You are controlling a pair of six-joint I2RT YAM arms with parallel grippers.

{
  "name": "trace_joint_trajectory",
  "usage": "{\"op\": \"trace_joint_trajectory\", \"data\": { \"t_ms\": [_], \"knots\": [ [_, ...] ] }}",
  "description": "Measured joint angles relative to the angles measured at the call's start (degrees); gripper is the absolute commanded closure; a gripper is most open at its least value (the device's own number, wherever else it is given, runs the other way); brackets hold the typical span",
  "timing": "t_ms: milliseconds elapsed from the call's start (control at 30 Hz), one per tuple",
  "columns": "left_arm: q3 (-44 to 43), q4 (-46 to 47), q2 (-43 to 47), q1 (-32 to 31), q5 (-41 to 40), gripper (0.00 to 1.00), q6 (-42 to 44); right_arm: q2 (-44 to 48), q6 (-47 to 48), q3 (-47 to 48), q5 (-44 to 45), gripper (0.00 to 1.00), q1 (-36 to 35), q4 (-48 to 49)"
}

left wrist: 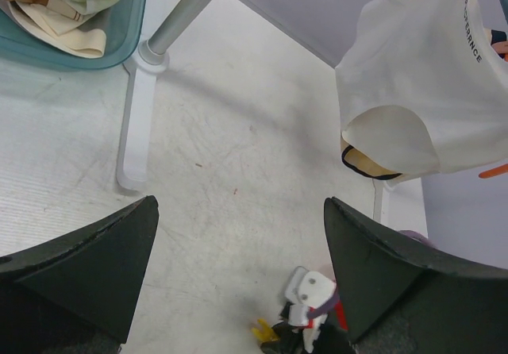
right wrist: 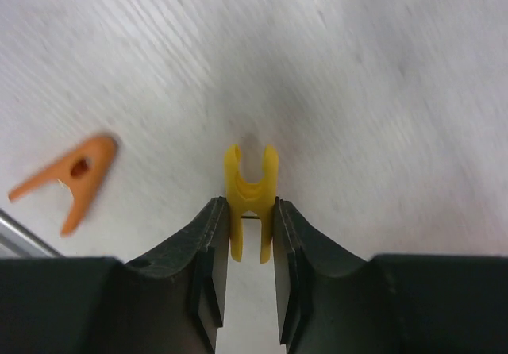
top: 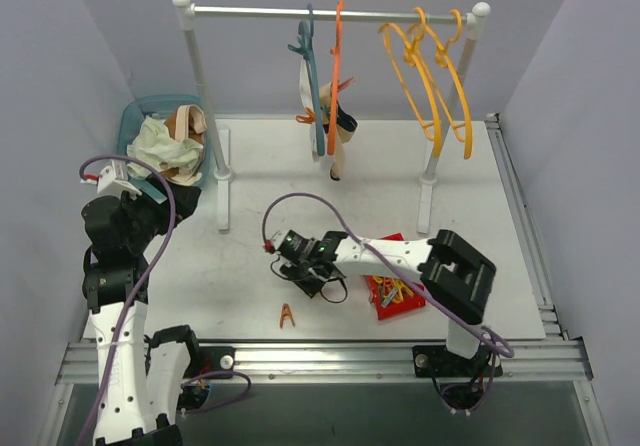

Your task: Remove the underwear clipped to the hanger

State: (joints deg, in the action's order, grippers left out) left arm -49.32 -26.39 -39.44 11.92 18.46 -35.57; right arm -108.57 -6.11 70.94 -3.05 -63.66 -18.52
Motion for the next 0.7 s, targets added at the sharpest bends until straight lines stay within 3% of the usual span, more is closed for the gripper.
{"op": "trace_joint_trajectory", "data": {
  "t_ms": [200,367,500,700],
  "knots": [
    [0.00,0.20,-1.11,-0.52,3.26,0.06,-0.02,25.00,-7.93,-17.55,5.33,1.00,0.22,2.78],
    [0.24,0.57,-2.08,-0.76,4.68,0.06,0.00,48.72,-13.09,-25.64,10.08,1.00,0.24,4.44],
    [0.74,0.90,-2.80,-0.94,6.05,0.06,0.00,54.23,-18.34,-24.33,20.09,1.00,0.92,-2.80],
    [0.98,0.94,-3.52,-1.53,7.61,0.06,0.09,51.47,-25.27,-23.76,26.86,0.97,6.43,-13.66]
  ]
}}
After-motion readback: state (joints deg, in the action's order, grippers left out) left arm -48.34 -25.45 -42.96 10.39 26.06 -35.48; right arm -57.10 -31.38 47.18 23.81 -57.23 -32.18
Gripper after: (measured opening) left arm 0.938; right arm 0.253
